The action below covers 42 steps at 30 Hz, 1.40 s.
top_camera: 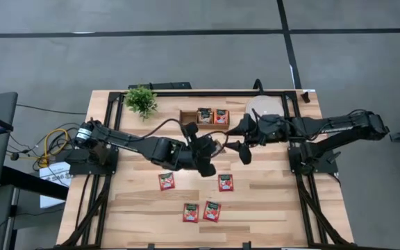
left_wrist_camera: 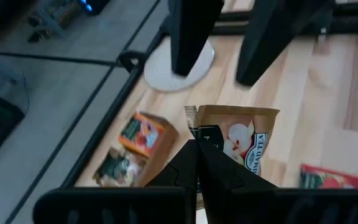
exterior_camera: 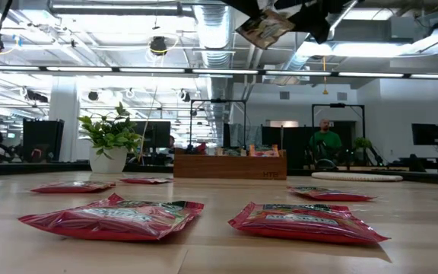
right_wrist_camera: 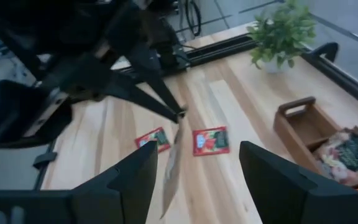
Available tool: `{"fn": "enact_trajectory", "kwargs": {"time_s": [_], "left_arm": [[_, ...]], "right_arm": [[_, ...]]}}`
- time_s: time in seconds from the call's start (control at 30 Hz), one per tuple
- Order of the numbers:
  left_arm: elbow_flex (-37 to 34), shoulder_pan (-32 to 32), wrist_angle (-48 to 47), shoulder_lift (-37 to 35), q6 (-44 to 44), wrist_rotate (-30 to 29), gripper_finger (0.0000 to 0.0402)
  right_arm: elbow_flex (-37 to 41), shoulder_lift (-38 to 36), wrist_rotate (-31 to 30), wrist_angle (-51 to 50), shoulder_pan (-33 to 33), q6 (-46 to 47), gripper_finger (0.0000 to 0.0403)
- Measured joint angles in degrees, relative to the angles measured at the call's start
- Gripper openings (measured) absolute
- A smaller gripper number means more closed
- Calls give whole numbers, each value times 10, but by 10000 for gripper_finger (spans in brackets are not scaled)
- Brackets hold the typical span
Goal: Pick & Place Tea
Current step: Put the brown tea bag into the middle section of the wooden organizer
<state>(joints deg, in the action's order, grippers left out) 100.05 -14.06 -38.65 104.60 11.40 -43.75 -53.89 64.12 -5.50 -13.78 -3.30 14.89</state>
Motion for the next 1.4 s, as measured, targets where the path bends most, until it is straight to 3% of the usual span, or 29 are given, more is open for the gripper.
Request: {"fn": "enact_trajectory", "kwargs": {"time_s": [0.5, 0.97, 1.4], "left_arm": [[0, 21, 59, 0, -48, 19, 0], [0, 29, 80, 3, -60, 29, 0], [0, 32, 80, 4, -71, 45, 0]], "right_arm": [[0, 0, 37, -3, 54, -14, 206], [0, 0, 82, 8, 57, -14, 131], [0, 0, 86, 10, 57, -14, 126]]}}
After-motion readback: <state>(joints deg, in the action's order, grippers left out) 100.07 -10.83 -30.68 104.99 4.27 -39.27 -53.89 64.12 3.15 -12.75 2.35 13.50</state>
